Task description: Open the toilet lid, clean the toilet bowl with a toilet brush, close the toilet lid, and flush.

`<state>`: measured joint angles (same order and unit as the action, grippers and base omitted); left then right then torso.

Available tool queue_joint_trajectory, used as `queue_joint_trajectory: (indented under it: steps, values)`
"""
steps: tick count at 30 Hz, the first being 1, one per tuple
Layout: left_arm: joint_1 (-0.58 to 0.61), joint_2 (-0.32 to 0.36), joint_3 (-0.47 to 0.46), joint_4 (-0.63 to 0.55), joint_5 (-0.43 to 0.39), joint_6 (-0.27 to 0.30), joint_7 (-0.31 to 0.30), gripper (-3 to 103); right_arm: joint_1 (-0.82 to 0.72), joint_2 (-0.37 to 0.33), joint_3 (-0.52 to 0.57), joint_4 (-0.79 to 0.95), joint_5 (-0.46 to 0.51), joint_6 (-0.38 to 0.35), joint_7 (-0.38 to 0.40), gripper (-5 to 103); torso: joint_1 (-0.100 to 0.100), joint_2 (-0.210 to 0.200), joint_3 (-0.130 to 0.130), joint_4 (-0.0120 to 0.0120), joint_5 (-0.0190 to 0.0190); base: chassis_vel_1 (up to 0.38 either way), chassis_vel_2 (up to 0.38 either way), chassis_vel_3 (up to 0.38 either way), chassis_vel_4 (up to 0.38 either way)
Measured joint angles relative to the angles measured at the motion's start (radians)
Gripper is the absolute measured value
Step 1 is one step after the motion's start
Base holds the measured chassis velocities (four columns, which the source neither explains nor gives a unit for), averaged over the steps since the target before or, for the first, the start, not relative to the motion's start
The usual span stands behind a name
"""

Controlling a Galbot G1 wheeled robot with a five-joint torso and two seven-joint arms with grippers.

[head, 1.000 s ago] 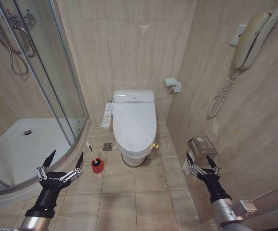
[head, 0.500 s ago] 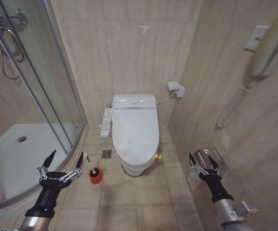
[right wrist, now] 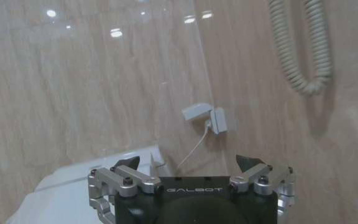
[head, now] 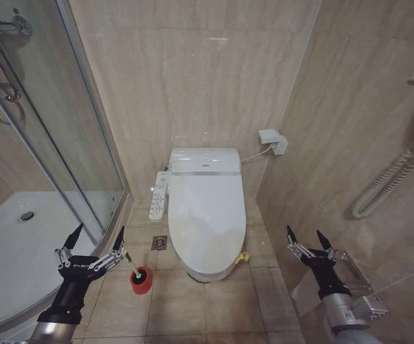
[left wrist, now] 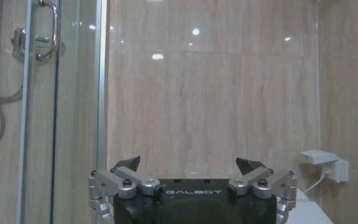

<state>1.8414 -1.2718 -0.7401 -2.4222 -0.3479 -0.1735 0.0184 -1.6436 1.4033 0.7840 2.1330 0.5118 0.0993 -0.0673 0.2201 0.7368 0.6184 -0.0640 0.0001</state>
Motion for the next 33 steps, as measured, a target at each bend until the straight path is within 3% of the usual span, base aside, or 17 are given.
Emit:
queue_joint_trajectory:
  steps: [10,23,33]
  values:
    - [0.000,0.000,0.000,0.000,0.000,0.000,0.000,100,-0.008,0.005,0.003,-0.001,0.000,0.007,0.007,100,0.000,0.000,0.000,0.0002,0.0000,-0.023,0.013,0.005,-0.028]
    - [0.000,0.000,0.000,0.000,0.000,0.000,0.000,100,-0.022,-0.005,0.004,-0.010,-0.030,0.030,-0.009,100,0.002,-0.001,0.001,0.0005,-0.0001,-0.148,0.146,0.155,-0.166]
    - [0.000,0.000,0.000,0.000,0.000,0.000,0.000,100,-0.011,-0.085,-0.060,-0.093,-0.194,-0.014,0.033,100,0.000,0.000,0.000,0.0003,0.0001,-0.003,-0.007,-0.010,0.011]
